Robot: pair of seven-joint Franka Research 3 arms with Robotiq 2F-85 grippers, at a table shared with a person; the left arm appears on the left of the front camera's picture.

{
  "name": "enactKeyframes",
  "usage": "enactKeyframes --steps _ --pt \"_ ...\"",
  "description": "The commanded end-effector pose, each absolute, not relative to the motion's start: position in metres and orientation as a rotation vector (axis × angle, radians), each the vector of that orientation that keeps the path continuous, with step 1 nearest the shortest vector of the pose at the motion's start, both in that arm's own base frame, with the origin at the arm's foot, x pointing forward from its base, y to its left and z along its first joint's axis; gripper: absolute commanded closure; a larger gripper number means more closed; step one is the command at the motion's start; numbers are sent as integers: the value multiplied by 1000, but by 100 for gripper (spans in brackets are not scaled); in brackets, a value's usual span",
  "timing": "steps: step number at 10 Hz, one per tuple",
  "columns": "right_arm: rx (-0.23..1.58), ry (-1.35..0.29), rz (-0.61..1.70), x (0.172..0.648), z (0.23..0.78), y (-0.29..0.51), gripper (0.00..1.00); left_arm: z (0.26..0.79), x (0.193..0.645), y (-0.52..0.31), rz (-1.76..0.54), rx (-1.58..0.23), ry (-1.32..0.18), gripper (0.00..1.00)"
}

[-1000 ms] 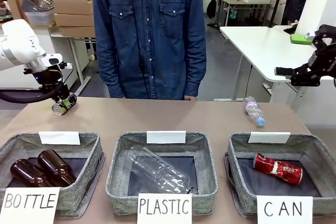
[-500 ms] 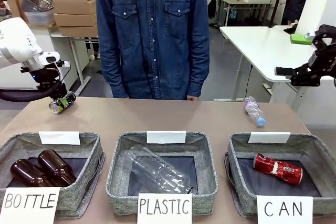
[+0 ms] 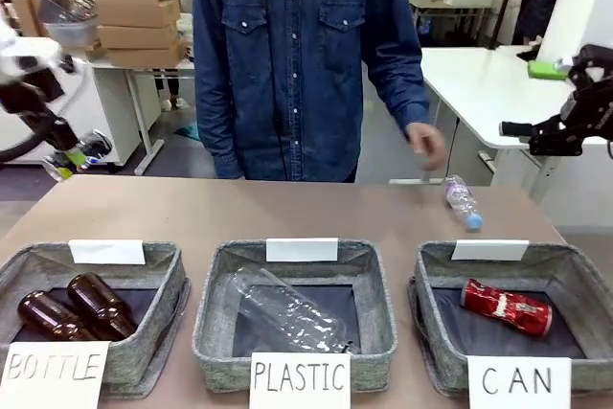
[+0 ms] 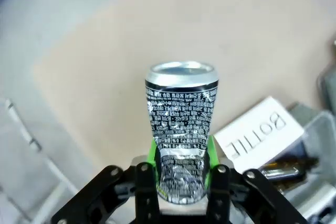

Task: Sort the can waste into the basket.
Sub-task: Pick up the can waste from the table and place it in the right Fabric basket.

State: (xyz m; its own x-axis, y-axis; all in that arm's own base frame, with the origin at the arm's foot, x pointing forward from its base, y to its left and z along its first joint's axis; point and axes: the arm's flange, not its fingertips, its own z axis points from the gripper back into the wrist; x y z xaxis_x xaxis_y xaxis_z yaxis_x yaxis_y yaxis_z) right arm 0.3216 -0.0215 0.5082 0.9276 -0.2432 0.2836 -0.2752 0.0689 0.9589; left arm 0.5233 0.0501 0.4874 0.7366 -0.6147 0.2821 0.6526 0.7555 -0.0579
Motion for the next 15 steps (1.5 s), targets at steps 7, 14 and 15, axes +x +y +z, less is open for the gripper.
enactKeyframes --steps 7,14,15 --pt "1519 -402 18 320 512 -22 0 503 316 -5 -1299 -338 -467 100" --pt "1348 -595 -102 322 556 -59 0 524 295 -184 -1562 -496 -571 63" --pt "1315 -668 -156 320 564 -70 0 530 280 -220 -1636 -405 -567 63"
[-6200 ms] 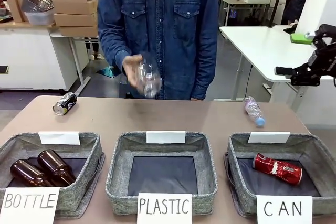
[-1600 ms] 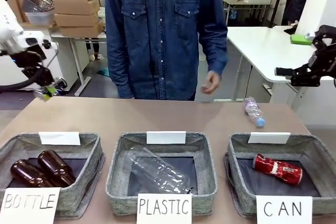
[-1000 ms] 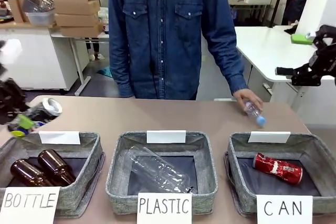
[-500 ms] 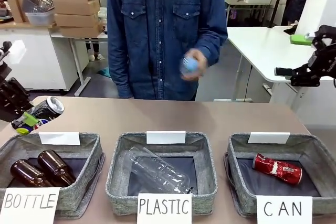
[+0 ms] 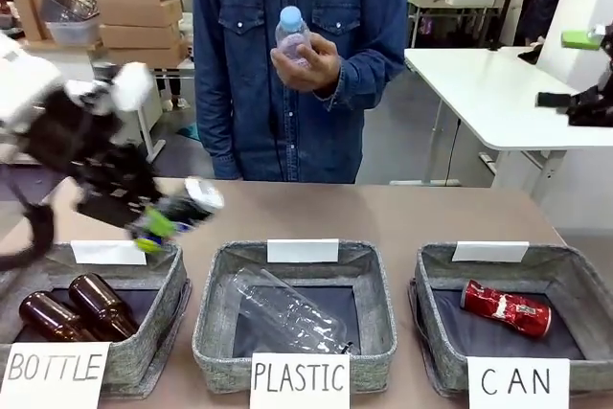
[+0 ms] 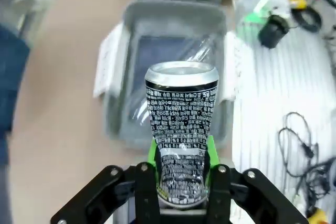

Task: Sort the can waste into the basket.
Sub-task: Pick up the can waste from the table and place it in the right Fabric basket.

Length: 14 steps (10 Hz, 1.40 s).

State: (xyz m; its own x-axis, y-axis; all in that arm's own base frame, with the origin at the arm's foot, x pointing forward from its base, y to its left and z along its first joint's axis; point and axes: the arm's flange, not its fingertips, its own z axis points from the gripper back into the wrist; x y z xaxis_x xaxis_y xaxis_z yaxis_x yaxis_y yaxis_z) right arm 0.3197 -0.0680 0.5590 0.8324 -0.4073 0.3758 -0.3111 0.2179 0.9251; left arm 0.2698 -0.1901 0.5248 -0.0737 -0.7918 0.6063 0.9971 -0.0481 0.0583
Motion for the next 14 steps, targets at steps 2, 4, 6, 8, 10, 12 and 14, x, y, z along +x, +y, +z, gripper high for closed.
enactKeyframes --steps 2,4,6,8,10,12,14 --pt "1427 -562 -18 320 545 -50 0 531 297 -180 -1497 -362 -556 63" --pt "1427 -562 -18 320 545 -50 0 533 292 -117 -1389 -318 -531 63" --pt "1427 -562 -18 320 545 -50 0 541 268 1 -1250 -240 -485 63" --pt "1427 -562 -18 320 545 -50 0 544 235 65 -1055 -236 -566 63" --pt "1427 -562 -18 320 545 -50 0 542 226 71 -1071 -256 -636 63" --pt "1427 -562 -18 320 545 -50 0 539 232 66 -1097 -269 -622 63" --pt "1427 -562 -18 320 545 -50 0 538 234 62 -1095 -260 -598 63"
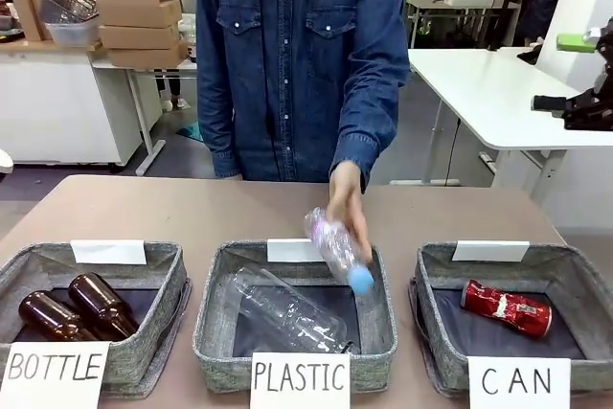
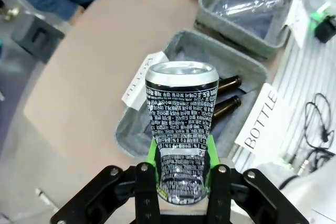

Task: Sort the can waste into the basket.
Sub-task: Pick up the can waste from the table and place it in the right Fabric basket.

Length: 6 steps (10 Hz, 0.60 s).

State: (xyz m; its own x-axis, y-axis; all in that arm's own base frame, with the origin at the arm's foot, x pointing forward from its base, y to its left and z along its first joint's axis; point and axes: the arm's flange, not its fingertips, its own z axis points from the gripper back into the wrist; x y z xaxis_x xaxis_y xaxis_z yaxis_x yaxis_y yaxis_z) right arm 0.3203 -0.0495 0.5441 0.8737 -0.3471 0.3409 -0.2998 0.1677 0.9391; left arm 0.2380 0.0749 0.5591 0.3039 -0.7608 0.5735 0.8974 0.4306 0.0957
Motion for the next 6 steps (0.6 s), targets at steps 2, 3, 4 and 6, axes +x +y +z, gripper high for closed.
enactKeyframes --steps 2,3,4,6 --pt "1427 -562 -18 320 545 -50 0 538 233 62 -1123 -276 -608 63" --pt "1427 -562 -18 320 545 -50 0 539 234 59 -1127 -272 -607 63" --pt "1427 -562 -18 320 545 -50 0 539 235 56 -1126 -269 -597 63" --pt "1427 -562 -18 320 545 -50 0 540 236 49 -1142 -286 -612 63"
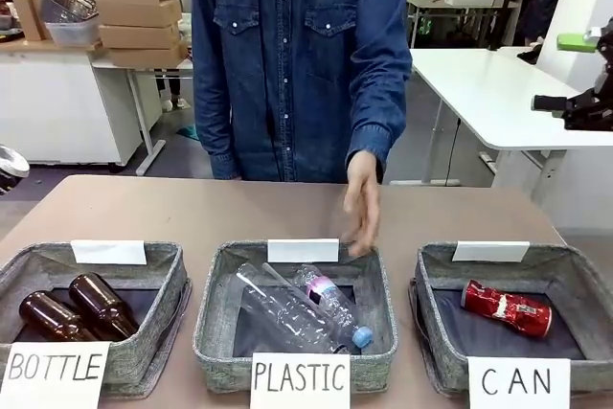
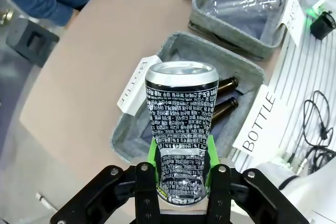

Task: Sort the can waste into the basket.
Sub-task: Pick up the can waste from the table and place it in the right Fabric basket.

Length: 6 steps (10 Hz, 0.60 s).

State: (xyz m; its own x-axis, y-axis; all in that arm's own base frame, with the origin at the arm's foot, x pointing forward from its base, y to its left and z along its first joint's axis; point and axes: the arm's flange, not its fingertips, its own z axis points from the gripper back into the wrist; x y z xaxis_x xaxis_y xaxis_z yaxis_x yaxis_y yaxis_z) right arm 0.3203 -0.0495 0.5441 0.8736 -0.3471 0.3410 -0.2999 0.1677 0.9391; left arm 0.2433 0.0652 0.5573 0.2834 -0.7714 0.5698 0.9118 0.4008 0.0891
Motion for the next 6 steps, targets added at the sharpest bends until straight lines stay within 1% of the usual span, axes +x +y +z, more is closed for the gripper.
enactKeyframes --steps 1,2,3,5,6 --pt "1427 -562 -18 320 545 -50 0 542 237 41 -1146 -305 -620 63" --pt "1427 -562 -18 320 545 -50 0 546 239 20 -1165 -327 -625 63" --pt "1424 -554 -36 320 544 -49 0 550 243 -26 -1266 -328 -591 63" --pt "1312 -550 4 304 565 -67 0 555 250 -129 -1535 -349 -558 63" --pt "1248 -550 -10 294 574 -82 0 556 251 -182 -1621 -307 -585 63"
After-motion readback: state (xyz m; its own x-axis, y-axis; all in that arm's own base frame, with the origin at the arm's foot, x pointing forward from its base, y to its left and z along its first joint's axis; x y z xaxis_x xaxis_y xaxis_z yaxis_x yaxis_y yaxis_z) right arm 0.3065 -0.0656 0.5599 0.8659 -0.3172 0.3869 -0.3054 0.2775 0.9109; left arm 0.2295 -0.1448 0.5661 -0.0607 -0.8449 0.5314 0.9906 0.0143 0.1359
